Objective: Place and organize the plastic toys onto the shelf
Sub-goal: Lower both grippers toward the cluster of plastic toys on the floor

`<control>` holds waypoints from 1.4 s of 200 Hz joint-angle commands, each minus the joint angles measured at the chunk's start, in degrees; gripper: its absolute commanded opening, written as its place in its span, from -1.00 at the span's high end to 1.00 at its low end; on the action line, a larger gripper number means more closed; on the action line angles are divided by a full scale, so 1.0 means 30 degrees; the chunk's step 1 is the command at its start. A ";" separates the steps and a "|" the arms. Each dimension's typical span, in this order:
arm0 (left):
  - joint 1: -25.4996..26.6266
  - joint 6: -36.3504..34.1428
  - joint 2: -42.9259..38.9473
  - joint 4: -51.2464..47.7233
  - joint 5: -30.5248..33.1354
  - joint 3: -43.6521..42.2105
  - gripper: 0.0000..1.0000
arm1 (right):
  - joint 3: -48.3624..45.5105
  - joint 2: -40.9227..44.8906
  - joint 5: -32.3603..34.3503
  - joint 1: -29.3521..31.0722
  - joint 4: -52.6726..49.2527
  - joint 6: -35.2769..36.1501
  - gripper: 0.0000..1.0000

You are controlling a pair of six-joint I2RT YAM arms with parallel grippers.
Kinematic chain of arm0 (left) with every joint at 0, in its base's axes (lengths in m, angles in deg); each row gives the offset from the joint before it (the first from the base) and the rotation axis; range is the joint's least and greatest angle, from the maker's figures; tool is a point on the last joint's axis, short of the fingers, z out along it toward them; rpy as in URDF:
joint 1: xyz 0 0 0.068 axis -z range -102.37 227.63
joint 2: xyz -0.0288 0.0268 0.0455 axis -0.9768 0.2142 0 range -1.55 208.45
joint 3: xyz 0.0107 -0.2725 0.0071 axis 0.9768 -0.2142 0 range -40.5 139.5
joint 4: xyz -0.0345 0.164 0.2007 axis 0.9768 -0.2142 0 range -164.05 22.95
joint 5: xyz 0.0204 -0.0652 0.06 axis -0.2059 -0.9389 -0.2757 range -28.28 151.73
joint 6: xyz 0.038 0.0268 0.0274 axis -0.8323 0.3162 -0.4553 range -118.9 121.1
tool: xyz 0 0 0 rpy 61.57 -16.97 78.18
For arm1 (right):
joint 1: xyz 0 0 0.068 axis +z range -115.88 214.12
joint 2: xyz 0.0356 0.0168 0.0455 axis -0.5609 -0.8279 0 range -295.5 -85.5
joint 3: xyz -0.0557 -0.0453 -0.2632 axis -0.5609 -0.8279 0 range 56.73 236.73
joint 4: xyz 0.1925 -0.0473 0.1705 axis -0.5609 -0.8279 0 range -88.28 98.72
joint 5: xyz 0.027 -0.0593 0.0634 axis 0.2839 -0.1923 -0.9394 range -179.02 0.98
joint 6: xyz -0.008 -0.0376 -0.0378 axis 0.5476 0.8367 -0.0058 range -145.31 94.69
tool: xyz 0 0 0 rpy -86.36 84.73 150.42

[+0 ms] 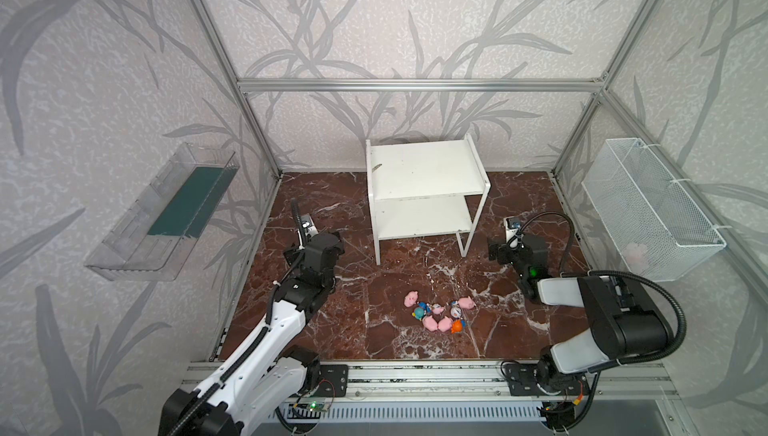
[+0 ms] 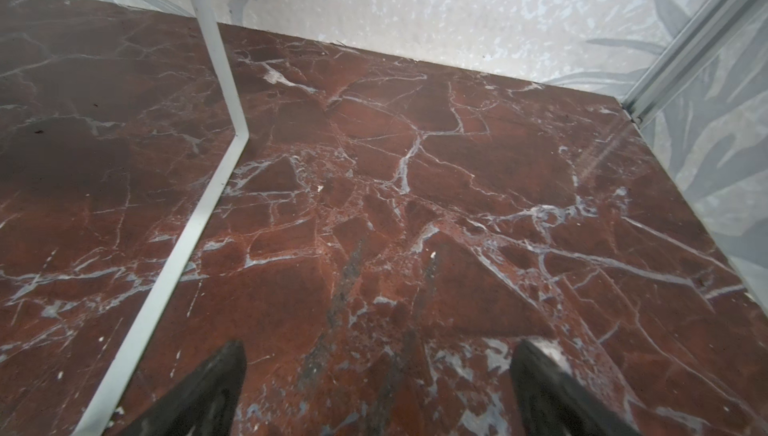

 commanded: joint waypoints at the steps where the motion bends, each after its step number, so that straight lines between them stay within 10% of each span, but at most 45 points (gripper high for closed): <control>1: 0.0673 0.2400 -0.1670 -0.3994 -0.0594 -0.0354 -0.98 | 0.2168 0.2411 0.1907 0.0199 -0.5564 -0.1416 -0.98; 45: 0.2254 0.2945 -0.3257 -0.5541 -0.2769 -0.0874 -0.98 | 0.3970 0.5950 0.7246 0.1896 -1.5159 -0.5256 -0.98; 147: 0.9179 0.4959 -0.1979 -0.6012 -0.3374 -0.1198 -0.98 | 0.4510 1.3273 0.4403 0.5900 -2.7567 -0.9965 -0.99; 240: 1.3472 0.4592 0.1311 -0.1992 -0.2790 -0.1674 -0.99 | 0.3386 1.1945 0.4241 1.7771 -2.9353 -1.5299 -1.00; 280: 1.4119 0.4472 0.2821 -0.0558 -0.2765 -0.1528 -0.98 | 0.3038 1.0088 0.3126 1.9754 -2.6570 -1.5965 -0.99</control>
